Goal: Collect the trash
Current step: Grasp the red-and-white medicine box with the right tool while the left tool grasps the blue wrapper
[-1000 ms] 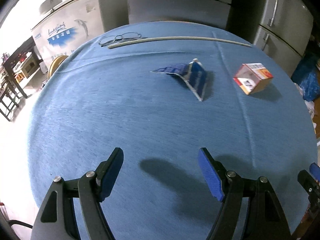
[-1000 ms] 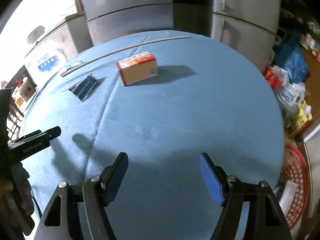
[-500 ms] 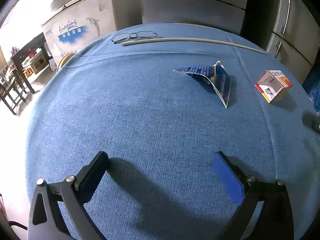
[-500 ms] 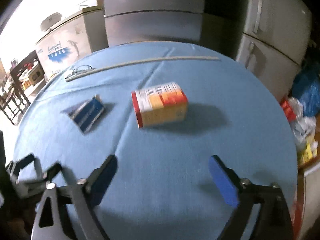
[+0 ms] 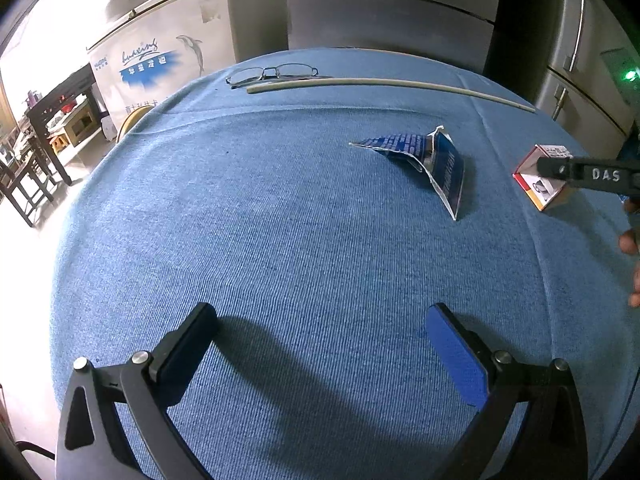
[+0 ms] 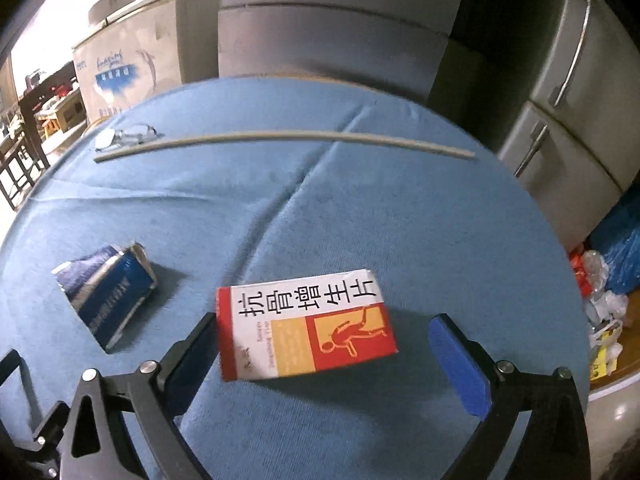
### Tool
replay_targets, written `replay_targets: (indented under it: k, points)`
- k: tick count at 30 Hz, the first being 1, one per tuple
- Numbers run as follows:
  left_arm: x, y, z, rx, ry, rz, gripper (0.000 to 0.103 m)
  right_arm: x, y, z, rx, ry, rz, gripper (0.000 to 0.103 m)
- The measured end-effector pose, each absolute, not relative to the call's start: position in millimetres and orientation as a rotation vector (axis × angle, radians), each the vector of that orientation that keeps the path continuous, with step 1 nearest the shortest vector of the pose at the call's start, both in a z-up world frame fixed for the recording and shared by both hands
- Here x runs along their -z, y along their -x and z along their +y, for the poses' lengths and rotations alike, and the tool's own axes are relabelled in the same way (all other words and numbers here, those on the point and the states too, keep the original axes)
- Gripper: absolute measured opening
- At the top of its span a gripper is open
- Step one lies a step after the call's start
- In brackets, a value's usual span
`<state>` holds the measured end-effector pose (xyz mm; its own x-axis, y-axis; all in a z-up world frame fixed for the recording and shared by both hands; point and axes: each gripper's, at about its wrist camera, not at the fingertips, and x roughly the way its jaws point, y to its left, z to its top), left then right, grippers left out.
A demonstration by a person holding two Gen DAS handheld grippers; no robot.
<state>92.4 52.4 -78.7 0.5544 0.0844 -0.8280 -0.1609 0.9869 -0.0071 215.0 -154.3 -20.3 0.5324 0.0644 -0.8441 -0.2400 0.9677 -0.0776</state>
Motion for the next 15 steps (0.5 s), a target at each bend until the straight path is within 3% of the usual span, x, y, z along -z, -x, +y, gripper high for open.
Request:
replay_targets:
  k: [1, 2, 15]
  points:
    - [79, -92, 52, -0.145, 0.085, 0.973, 0.103, 22, -214, -156, -0.199, 0.166, 1.0, 0.1]
    - [79, -92, 52, -0.145, 0.085, 0.973, 0.103, 23, -214, -157, -0.194, 0.159, 1.0, 0.081]
    - [61, -115, 41, -0.029, 0.159, 0.979, 0.103, 0, -137, -212, -0.134, -0.08, 0.932, 0.083]
